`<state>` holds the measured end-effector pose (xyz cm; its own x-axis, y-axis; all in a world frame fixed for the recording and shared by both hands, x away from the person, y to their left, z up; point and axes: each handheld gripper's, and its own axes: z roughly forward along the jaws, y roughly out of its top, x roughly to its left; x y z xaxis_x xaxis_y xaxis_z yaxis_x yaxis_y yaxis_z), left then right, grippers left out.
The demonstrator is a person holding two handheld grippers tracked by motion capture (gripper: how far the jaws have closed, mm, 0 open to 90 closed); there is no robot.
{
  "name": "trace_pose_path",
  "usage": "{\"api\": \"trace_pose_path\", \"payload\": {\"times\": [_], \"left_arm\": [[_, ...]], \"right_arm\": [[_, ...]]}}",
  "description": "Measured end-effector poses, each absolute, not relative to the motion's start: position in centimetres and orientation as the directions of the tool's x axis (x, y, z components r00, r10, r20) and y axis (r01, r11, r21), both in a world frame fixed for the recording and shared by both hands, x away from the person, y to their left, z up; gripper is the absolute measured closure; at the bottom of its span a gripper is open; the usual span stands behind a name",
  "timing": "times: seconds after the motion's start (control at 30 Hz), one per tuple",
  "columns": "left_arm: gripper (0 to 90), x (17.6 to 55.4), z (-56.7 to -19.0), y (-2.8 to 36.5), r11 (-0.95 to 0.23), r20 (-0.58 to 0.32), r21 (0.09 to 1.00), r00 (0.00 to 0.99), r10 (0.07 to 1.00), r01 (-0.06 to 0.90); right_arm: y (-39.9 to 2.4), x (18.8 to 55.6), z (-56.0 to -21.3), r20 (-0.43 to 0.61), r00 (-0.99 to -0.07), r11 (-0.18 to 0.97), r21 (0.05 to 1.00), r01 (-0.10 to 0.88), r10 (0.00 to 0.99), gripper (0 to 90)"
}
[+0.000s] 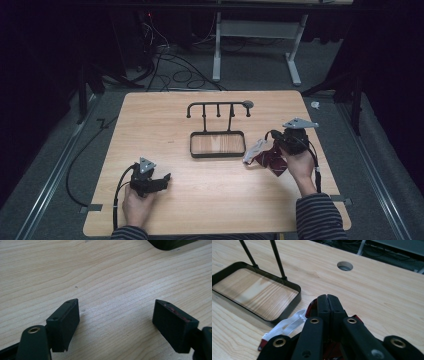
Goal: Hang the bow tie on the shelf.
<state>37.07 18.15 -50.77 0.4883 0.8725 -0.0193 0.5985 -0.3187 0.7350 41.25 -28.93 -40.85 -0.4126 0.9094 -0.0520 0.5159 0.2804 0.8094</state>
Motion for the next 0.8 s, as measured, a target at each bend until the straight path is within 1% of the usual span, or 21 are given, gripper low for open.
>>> {"api": "trace_pose_path", "payload": {"times": [0.4, 0.8], "left_arm": [[22.2, 37.1, -50.8, 18.2, -0.318, -0.020, 0.735, 0.488, 0.873, 0.598], [22.2, 37.1, -50.8, 18.2, -0.318, -0.020, 0.735, 0.488, 0.873, 0.598]], "right_arm": [[-27.8, 39.2, -38.4, -0.096, -0.470, 0.324, 0.841, 0.432, 0.877, 90.0], [-26.3, 37.9, -36.7, -0.118, -0.510, 0.346, 0.858, 0.379, 0.852, 90.0]]}}
